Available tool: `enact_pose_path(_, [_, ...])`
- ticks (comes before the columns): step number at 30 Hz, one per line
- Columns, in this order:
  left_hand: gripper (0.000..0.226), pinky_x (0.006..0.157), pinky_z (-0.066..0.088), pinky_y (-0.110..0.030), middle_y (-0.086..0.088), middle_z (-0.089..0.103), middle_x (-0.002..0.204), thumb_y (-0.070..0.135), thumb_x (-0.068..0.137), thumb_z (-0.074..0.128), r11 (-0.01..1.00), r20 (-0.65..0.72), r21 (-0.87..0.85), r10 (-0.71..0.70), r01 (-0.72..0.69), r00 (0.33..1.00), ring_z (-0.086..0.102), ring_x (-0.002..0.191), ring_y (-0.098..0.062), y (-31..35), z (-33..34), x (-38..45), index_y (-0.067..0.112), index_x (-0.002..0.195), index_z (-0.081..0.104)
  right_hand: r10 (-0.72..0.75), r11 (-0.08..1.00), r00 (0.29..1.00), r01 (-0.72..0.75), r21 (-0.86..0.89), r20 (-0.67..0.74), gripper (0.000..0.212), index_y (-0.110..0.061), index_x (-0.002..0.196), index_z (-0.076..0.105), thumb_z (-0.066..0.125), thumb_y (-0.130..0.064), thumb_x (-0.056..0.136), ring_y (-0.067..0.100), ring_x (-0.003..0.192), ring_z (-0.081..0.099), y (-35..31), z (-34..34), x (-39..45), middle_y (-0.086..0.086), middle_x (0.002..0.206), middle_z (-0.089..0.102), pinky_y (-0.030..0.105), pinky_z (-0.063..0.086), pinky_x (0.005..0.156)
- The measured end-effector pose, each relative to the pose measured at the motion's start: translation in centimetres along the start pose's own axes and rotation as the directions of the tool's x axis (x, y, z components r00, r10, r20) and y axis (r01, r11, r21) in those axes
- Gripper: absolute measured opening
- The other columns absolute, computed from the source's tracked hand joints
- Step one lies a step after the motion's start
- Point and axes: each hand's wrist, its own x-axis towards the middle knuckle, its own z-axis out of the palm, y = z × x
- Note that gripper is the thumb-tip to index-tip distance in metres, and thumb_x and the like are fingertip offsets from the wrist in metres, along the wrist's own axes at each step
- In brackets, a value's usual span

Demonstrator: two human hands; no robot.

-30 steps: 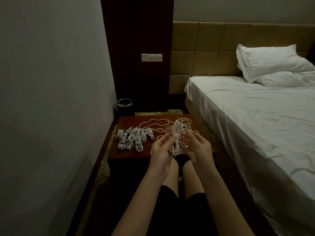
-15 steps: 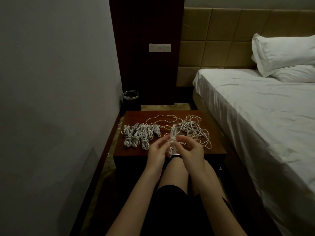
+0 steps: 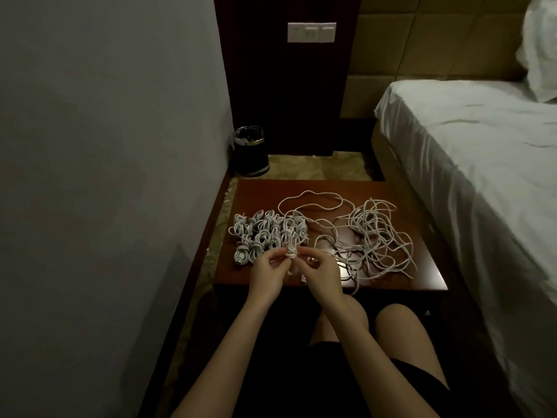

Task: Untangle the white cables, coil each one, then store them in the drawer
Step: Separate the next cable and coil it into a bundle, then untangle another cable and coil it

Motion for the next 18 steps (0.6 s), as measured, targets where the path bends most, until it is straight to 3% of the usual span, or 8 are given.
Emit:
enact_pose_path(4, [0.035, 0.077, 0.050, -0.010, -0.013, 0.063, 0.124, 0.000, 0.095, 0.055, 0.995, 0.028, 0.100, -0.025, 0.022, 0.999, 0.061, 0.106, -0.015, -0.7, 0.4, 1.8, -0.002, 0.129, 0.057, 0.078, 0.997, 0.997, -0.078, -0.017, 0.029, 0.029, -0.004, 0.119, 0.066, 0.063, -0.005, 0.090, 0.019, 0.102, 0.066, 0.8, 0.6, 1.8, 0.008, 0.113, 0.069, 0.035, 0.054, 0.090])
enact_pose_path(7, [0.037, 0.093, 0.044, -0.020, -0.015, 0.060, 0.130, 0.003, 0.096, 0.054, 0.984, 0.060, 0.167, -0.068, 0.057, 0.996, 0.058, 0.117, -0.020, -1.3, 1.1, 3.5, -0.003, 0.132, 0.054, 0.127, 0.989, 0.990, -0.122, -0.086, 0.059, 0.032, -0.001, 0.123, 0.062, 0.059, -0.005, 0.092, 0.021, 0.108, 0.064, 2.3, 1.0, 3.5, 0.011, 0.118, 0.067, 0.026, 0.049, 0.089])
enact_pose_path(10, [0.035, 0.092, 0.039, -0.017, -0.014, 0.061, 0.129, 0.005, 0.096, 0.053, 0.967, 0.095, 0.245, -0.092, 0.067, 0.991, 0.056, 0.118, -0.019, -1.8, 1.6, 4.5, -0.002, 0.130, 0.056, 0.178, 0.976, 0.981, -0.166, -0.139, 0.082, 0.033, -0.003, 0.125, 0.062, 0.057, -0.005, 0.093, 0.020, 0.109, 0.064, 3.6, 1.1, 4.2, 0.011, 0.118, 0.068, 0.019, 0.044, 0.083])
enact_pose_path(13, [0.035, 0.092, 0.038, -0.017, -0.013, 0.062, 0.129, 0.009, 0.096, 0.054, 0.957, 0.121, 0.281, -0.113, 0.075, 0.986, 0.056, 0.119, -0.019, -1.6, 1.6, 5.1, 0.000, 0.130, 0.057, 0.187, 0.967, 0.975, -0.162, -0.195, 0.118, 0.033, -0.005, 0.126, 0.063, 0.054, -0.005, 0.094, 0.016, 0.100, 0.064, 3.9, 0.9, 4.4, 0.011, 0.114, 0.069, 0.018, 0.042, 0.078])
enact_pose_path(16, [0.036, 0.092, 0.042, -0.023, -0.012, 0.063, 0.127, 0.010, 0.096, 0.056, 0.947, 0.119, 0.317, -0.092, 0.050, 0.989, 0.059, 0.117, -0.022, -1.0, 1.3, 5.4, 0.003, 0.130, 0.058, 0.146, 0.959, 0.978, -0.104, -0.262, 0.146, 0.030, -0.006, 0.121, 0.066, 0.054, -0.006, 0.094, 0.009, 0.079, 0.062, 3.5, 0.4, 4.8, 0.008, 0.099, 0.071, 0.007, 0.040, 0.059])
enact_pose_path(18, [0.034, 0.092, 0.046, -0.028, -0.011, 0.065, 0.124, 0.009, 0.096, 0.055, 0.948, 0.111, 0.318, -0.054, 0.016, 0.992, 0.061, 0.113, -0.023, -0.5, 1.0, 5.4, 0.005, 0.129, 0.060, 0.088, 0.955, 0.990, -0.052, -0.292, 0.111, 0.026, -0.007, 0.113, 0.070, 0.056, -0.007, 0.092, 0.014, 0.082, 0.068, 2.8, -0.6, 5.2, 0.007, 0.098, 0.073, 0.007, 0.042, 0.061])
